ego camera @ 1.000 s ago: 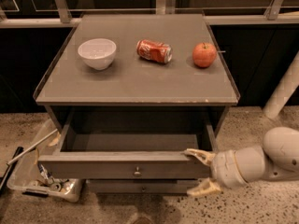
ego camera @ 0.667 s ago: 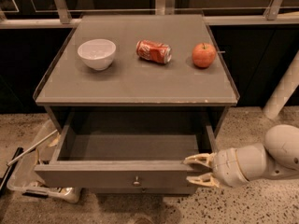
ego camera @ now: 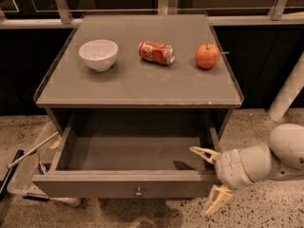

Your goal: Open top drawer

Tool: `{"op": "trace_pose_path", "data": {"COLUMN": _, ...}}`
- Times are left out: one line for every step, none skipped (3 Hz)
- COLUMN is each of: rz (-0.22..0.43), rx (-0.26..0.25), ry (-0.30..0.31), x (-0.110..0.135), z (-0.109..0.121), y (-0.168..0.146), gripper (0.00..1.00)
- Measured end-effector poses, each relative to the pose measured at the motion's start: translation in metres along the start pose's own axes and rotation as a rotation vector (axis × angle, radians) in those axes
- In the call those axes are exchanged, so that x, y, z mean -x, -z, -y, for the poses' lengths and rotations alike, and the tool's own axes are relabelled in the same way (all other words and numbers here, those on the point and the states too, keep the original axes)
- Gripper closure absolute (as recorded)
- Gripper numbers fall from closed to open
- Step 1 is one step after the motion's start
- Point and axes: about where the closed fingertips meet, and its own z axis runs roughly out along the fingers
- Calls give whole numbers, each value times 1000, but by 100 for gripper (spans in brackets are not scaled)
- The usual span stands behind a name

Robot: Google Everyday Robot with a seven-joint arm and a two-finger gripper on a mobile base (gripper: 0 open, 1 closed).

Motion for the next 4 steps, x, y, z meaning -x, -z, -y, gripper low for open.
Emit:
{"op": "trace_pose_path", "data": {"rz": 0, "rx": 0, "ry": 0, "x": 0, "z": 0, "y": 0, "gripper": 0}}
{"op": "trace_pose_path", "data": {"rz": 22, "rx": 22, "ry": -27, "x": -11, "z": -12, "y": -11, "gripper": 0}}
{"op": "trace_pose_path", "data": {"rz": 41, "rx": 54, "ry": -47, "x": -21, "z": -27, "y": -24, "gripper": 19}}
{"op": "trace_pose_path", "data": {"rz": 41, "rx": 53, "ry": -47, "x": -18, "z": -26, "y": -21, "gripper": 43}}
